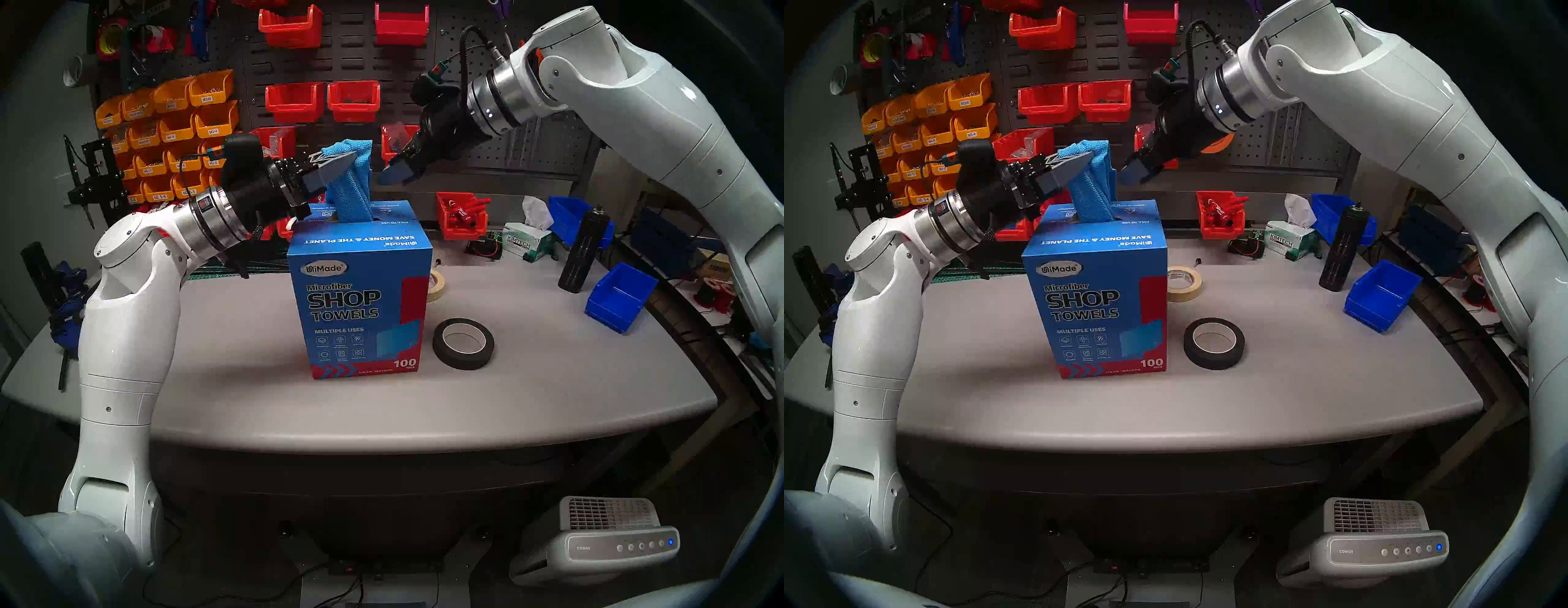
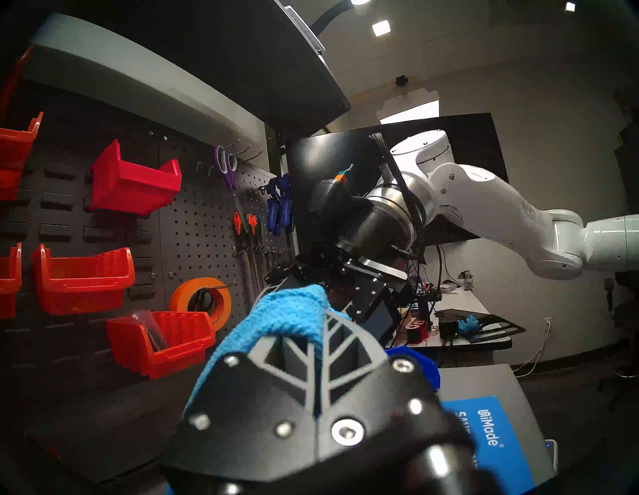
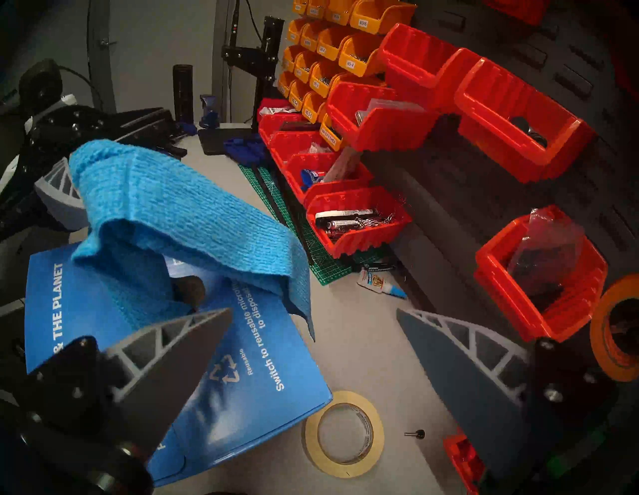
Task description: Take out a shop towel
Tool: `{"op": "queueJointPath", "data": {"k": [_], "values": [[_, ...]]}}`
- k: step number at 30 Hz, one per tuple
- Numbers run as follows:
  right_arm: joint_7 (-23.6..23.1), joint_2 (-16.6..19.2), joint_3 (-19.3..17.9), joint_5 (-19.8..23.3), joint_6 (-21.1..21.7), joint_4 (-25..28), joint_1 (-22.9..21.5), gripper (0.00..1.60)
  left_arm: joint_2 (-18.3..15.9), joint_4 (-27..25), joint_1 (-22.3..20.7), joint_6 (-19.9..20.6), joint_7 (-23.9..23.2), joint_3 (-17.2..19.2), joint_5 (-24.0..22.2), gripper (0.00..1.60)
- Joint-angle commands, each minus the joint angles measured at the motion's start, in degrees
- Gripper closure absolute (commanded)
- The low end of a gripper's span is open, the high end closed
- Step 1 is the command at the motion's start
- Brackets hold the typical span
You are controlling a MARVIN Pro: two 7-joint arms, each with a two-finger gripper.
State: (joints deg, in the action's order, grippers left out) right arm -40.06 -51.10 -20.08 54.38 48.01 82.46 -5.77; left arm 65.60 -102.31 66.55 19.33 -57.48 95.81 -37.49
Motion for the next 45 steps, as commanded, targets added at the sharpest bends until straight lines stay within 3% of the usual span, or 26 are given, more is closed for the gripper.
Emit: {"op": "queueJointPath", "data": {"k": [1,8,34,35,36,37,45], "values": [[1.63,-0.87,-2.18,0.59,-1.93,-0.81,-0.54,0.0,0.04,-1.48,-1.8,0.1,-0.05,0.81,-0.77,1.6],[2.43,-1.71,-2.53,1.33,-4.27,-1.8,0.28,0.0,0.27,-1.54,-1.57,0.12,-0.1,0.64,-0.51,1.6],[2.35,-3.7,-1.55,3.42,-6.61,-2.7,1.76,0.0,0.5,-2.04,-1.06,0.26,-0.09,0.27,0.16,1.6],[2.6,-3.73,-1.67,3.65,-6.53,-2.72,1.9,0.07,0.53,-2.1,-1.04,0.28,-0.08,0.24,0.17,1.6],[2.71,-3.74,-1.68,3.75,-6.49,-2.73,1.93,0.99,0.56,-2.14,-1.02,0.29,-0.06,0.22,0.19,1.6],[2.62,-3.76,-1.61,3.79,-6.44,-2.79,1.88,1.6,0.57,-2.19,-1.0,0.32,-0.05,0.19,0.24,1.6],[2.9,-3.77,-1.47,4.05,-6.61,-2.89,1.85,1.6,0.6,-2.35,-0.97,0.37,0.0,0.07,0.57,1.6]]}}
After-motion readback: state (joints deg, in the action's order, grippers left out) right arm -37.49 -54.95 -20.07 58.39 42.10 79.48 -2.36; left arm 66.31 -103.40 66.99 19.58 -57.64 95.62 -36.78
